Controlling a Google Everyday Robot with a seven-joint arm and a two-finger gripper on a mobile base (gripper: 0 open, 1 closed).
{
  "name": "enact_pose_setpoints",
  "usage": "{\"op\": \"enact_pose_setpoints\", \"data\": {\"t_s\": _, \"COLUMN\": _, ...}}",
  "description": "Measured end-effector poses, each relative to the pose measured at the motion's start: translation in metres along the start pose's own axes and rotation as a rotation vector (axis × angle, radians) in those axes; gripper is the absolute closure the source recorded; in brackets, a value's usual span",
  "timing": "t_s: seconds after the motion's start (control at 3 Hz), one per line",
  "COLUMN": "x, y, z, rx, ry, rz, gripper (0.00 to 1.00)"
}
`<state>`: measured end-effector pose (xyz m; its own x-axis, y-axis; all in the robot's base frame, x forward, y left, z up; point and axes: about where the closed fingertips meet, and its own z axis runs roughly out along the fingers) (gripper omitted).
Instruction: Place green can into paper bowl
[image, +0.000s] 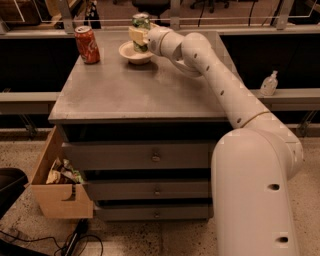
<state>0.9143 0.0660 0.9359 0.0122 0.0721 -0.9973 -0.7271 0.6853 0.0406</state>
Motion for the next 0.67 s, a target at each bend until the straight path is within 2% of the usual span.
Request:
{"op": "enact_pose_setpoints", "data": {"t_s": 0.33, "x": 0.0087, "y": -0.0023, "z": 0.0053, "rx": 0.002, "ry": -0.002, "rz": 0.019, "gripper": 1.0}}
{"op": "enact_pose_setpoints", "data": {"t_s": 0.67, "x": 0.0101, "y": -0.0004, "z": 0.0076, "rx": -0.001, "ry": -0.001, "rz": 0.021, "gripper": 0.86}}
